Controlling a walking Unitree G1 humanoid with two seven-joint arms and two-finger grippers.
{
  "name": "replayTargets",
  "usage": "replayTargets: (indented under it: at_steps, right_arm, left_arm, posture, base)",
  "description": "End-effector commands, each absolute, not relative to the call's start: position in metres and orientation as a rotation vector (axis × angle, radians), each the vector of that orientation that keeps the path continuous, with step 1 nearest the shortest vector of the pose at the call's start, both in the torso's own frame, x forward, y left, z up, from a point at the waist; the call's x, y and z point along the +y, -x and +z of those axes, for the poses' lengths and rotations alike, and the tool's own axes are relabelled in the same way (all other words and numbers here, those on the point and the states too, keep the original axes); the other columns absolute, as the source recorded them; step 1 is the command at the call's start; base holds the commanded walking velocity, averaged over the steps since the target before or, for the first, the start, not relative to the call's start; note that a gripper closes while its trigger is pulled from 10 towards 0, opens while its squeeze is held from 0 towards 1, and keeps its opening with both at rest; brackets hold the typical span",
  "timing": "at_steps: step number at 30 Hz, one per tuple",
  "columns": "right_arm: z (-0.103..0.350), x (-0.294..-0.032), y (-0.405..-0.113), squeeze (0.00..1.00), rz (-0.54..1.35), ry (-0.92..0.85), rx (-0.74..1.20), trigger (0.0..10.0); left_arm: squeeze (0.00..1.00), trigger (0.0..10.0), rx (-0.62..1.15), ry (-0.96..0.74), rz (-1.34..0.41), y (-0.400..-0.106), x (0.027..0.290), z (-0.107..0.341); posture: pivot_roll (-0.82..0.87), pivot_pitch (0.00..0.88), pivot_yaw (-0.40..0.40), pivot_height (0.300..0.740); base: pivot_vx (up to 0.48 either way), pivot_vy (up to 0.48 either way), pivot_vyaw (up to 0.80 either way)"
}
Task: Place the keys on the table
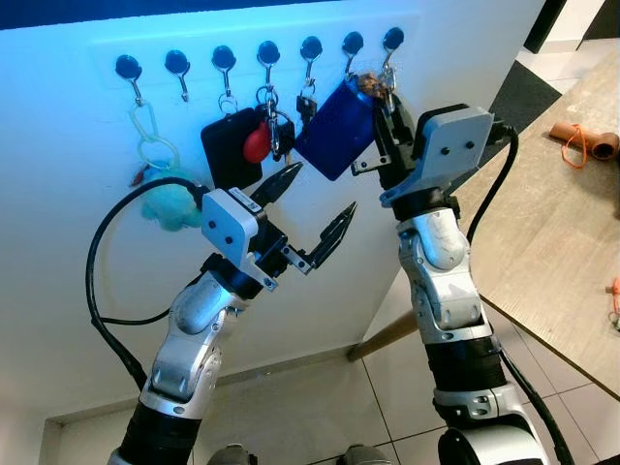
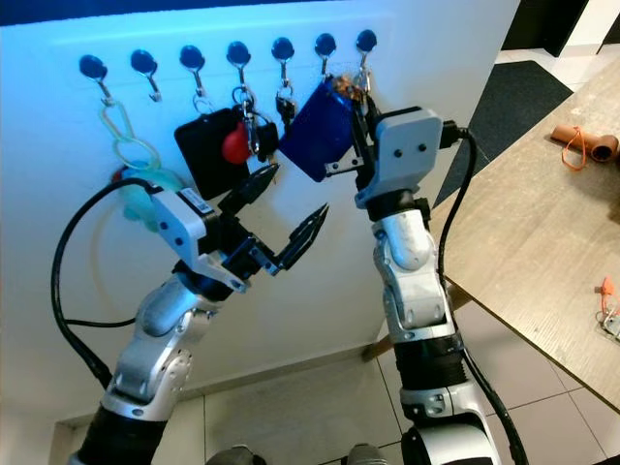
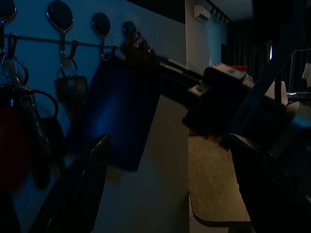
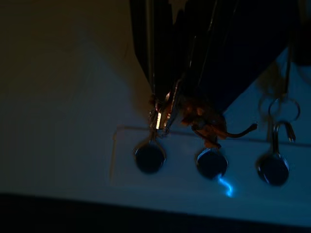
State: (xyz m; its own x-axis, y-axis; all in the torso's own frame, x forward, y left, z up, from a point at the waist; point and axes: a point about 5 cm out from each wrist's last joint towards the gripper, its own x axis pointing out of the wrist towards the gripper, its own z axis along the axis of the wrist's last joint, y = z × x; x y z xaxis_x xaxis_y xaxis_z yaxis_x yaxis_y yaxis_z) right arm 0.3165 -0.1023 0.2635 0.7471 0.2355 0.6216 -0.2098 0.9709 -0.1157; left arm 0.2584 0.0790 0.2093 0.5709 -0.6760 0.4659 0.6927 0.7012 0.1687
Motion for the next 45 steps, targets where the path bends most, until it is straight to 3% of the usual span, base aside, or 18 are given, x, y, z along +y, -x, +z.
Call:
replayTargets:
  at_steps: [1, 33, 41, 45]
  right_arm:
    - [0.279, -0.096, -0.309, 0.0, 0.269, 0.038, -0.77, 1.1]
    - [0.284, -0.066, -0.293, 0.0, 0.406, 0.043, -0.816, 2.1]
    - [0.284, -0.068, -0.286, 0.0, 0.414, 0.063, -0.848, 1.7]
    - [0.271, -0.074, -0.279, 0.0, 0.376, 0.088, -0.83, 0.6]
  left_arm:
    - [0.0, 10.0, -0.534, 0.034, -0.813, -0.258, 0.075, 0.208]
    - [0.0, 10.0, -0.529, 0.036, -0.825, -0.255, 0.074, 0.207]
    - [0.0, 10.0, -0.525, 0.041, -0.825, -0.255, 0.075, 0.206]
    - [0.0, 10.0, -0.508, 0.039, -0.833, -0.255, 0.075, 0.203]
  posture:
    - [0.04, 0.097, -0.011, 0.74]
    - [0.04, 0.105, -0.007, 0.74]
    - [0.04, 0.106, -0.008, 0.74]
    - [0.04, 0.109, -0.009, 0.74]
  base:
    - [0.0, 0.0, 0.0]
    - [0.0, 0.0, 0.0]
    - [0.0, 0.0, 0.0]
    - [0.0, 0.0, 0.0]
